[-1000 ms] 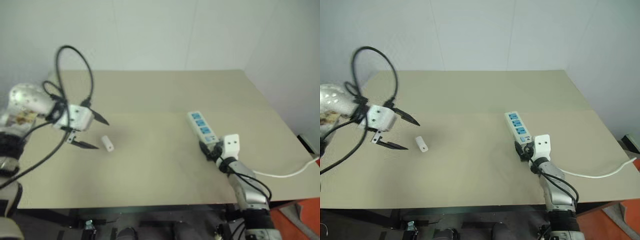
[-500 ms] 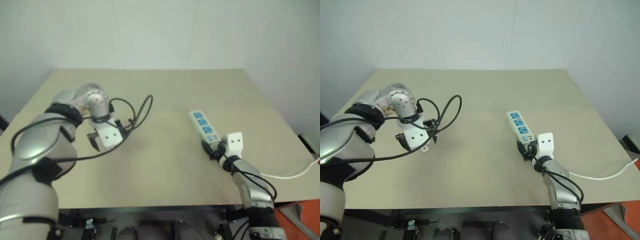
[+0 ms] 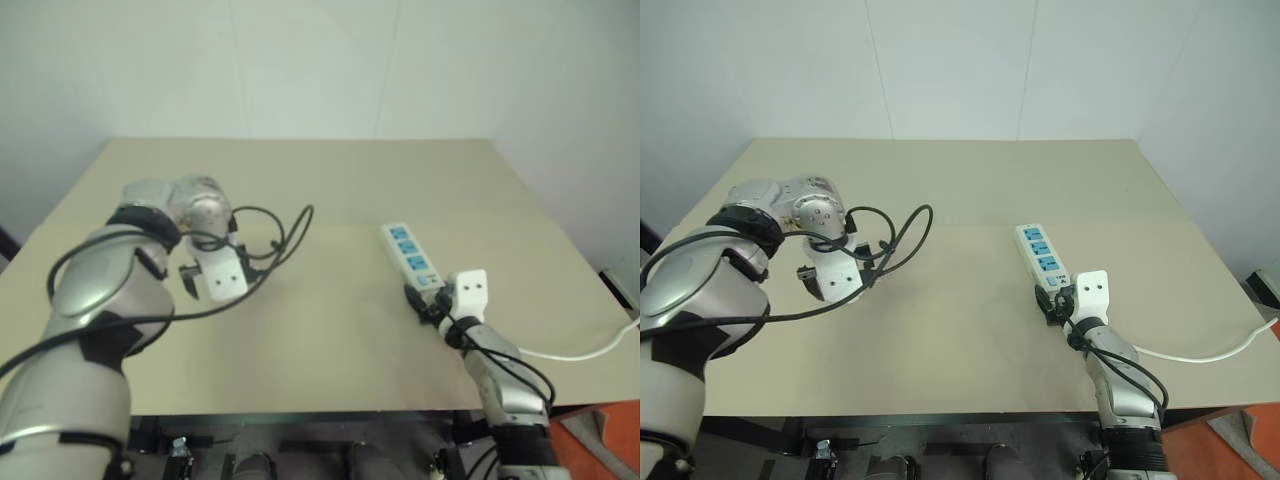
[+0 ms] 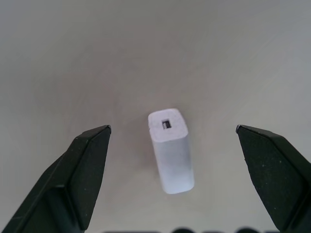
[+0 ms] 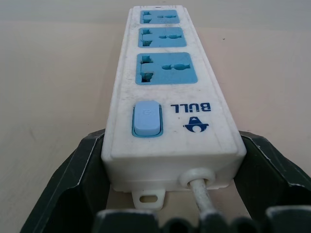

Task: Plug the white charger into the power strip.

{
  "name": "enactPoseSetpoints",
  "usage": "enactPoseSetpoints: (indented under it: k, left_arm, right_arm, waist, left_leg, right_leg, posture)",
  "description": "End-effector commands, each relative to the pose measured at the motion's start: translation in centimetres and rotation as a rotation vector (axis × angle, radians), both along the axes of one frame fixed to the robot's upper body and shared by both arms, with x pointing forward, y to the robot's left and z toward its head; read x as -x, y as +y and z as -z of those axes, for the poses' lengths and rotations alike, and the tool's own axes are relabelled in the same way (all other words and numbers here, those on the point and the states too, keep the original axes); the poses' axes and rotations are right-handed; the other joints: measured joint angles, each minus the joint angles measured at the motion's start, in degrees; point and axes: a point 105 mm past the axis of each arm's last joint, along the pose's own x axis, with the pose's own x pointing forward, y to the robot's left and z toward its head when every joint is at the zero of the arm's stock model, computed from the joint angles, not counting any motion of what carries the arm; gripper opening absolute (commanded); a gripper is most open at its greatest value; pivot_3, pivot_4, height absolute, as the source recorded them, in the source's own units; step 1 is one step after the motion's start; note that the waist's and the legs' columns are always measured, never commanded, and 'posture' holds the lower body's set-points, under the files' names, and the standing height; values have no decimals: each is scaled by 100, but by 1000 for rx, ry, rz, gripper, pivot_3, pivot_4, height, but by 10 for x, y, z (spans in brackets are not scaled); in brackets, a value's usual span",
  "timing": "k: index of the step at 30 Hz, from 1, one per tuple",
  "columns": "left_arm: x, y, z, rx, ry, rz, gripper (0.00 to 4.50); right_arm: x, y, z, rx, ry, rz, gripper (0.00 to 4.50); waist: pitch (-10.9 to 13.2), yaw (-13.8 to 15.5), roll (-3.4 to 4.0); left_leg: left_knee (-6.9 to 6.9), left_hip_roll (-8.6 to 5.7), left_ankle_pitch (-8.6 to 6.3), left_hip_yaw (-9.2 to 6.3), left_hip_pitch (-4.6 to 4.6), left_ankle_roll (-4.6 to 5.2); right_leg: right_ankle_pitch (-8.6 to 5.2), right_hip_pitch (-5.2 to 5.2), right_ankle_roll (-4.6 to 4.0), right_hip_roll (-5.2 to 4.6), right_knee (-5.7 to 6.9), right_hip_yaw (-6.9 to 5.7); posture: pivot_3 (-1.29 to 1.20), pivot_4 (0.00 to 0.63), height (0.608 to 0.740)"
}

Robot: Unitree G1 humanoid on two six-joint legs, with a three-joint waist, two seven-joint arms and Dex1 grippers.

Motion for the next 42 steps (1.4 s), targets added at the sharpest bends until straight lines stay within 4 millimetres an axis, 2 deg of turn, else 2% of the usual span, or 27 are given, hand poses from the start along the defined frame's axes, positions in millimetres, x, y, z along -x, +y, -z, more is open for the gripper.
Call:
enactPoseSetpoints:
  k: [1,16,31,42]
  left_arm:
    - [-3,1,1,-4,-29,16,4500]
    - [-7,3,19,6,-49,-18,4500]
    - [-10,4,27,-18,-51,-76,4500]
    - [-10,3,31,-35,-49,-67,1051]
  right_arm:
    - [2,-3,-3,9,-2,4,3422]
    - [3,-4,4,49,25,-5,3422]
    - [4,-4,7,64,34,-7,3422]
    - [2,-2,6,67,33,-16,3422]
  waist:
    - [0,6,0]
    - [0,57,0]
    - [-1,75,-1]
    - [-2,76,-1]
  left_leg:
    - [0,0,0,-1,0,0]
    - [3,-1,0,0,6,0]
    - [4,-1,0,0,12,0]
    - [4,-1,0,0,13,0]
  right_leg:
    - [0,0,0,0,1,-1]
    - [0,2,0,0,9,-1]
    - [0,9,0,0,9,-1]
    - [0,11,0,0,10,-1]
  posture:
    - [0,150,740]
    - [0,150,740]
    - [0,150,740]
    - [0,150,740]
